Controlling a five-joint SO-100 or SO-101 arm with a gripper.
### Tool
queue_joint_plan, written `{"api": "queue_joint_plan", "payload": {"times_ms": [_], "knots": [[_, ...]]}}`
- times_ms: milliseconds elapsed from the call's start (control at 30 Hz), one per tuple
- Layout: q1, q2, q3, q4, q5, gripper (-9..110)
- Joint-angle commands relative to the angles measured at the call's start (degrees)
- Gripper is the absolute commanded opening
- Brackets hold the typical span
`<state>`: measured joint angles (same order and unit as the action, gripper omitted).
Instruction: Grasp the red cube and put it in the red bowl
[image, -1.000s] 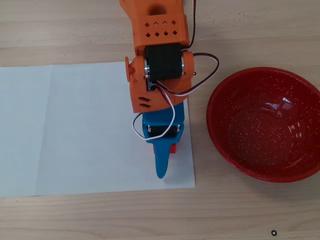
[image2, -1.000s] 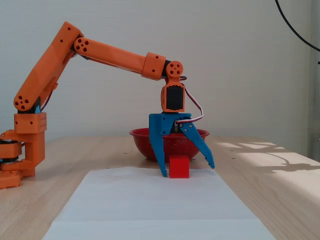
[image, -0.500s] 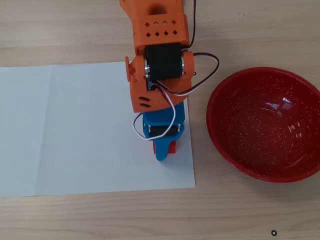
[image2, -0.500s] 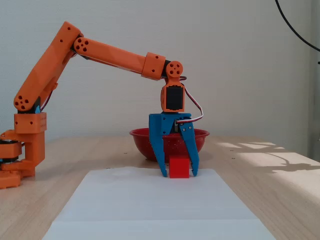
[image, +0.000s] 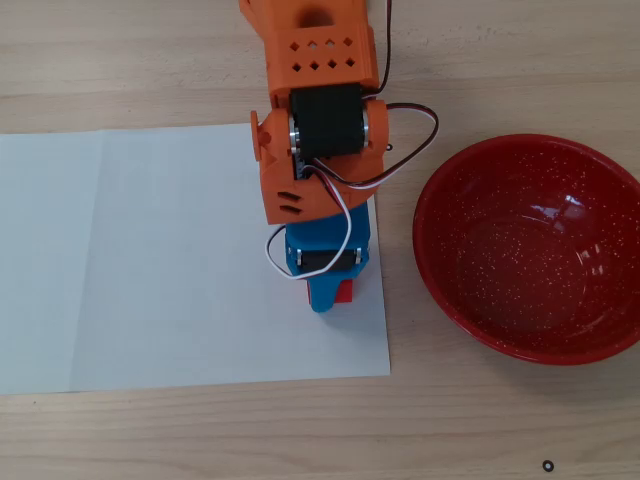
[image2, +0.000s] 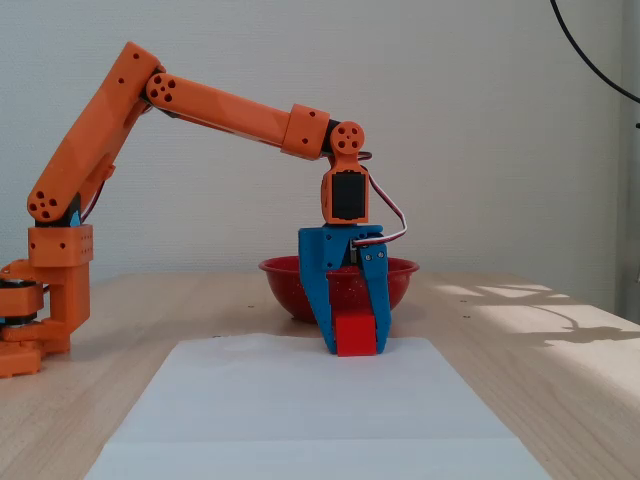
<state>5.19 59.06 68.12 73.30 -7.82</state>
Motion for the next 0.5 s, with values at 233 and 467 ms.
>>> {"api": "queue_joint_plan", "payload": {"times_ms": [233,467], "knots": [[-0.3,10.1,-17.4,13.0,-1.4,0],[-0.4,13.3,-29.1,22.1,-1.8,0]]}}
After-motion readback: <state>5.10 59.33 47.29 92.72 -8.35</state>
